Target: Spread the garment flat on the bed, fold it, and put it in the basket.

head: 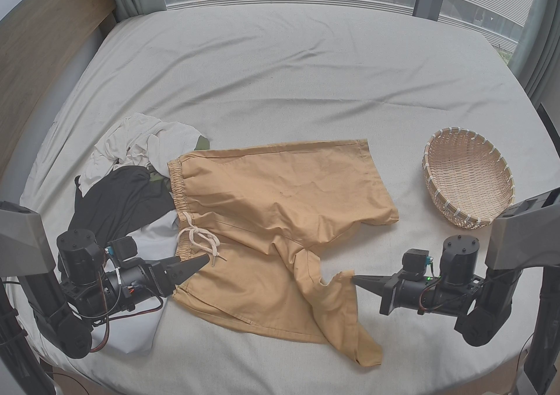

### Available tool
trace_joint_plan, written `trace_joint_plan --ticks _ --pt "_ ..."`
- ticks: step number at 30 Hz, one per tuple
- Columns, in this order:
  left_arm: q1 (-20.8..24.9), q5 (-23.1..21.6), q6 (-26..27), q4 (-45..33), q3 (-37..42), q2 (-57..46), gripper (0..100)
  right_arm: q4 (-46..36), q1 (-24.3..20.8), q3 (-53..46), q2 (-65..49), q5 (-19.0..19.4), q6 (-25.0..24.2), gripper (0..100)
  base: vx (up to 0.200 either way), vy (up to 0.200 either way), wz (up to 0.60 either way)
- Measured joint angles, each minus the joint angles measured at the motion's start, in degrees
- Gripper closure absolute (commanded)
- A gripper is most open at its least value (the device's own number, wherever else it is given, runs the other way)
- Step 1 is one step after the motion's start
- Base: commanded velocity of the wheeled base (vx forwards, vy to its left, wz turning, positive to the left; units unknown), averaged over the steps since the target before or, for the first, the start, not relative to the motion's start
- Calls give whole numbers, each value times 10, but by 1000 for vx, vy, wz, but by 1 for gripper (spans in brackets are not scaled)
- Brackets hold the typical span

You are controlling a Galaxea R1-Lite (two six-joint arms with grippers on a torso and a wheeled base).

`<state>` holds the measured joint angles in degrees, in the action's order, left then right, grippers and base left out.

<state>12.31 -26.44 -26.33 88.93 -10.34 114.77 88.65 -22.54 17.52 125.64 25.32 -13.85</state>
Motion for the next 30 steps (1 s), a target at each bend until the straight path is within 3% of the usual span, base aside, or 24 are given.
trace_joint_plan --ticks 14,25,26,30 --pt "1 0 0 0 -1 -2 0 -2 120 31 -23 -30 -6 100 0 0 0" --pt "-2 4 0 0 -2 -1 0 -2 145 86 23 -45 -9 100 0 0 0" --pt "-3 7 1 0 -2 -1 0 -2 145 87 25 -48 -10 0 0 0 0" --pt "-10 13 1 0 2 -1 0 -1 144 91 25 -56 -13 0 0 0 0"
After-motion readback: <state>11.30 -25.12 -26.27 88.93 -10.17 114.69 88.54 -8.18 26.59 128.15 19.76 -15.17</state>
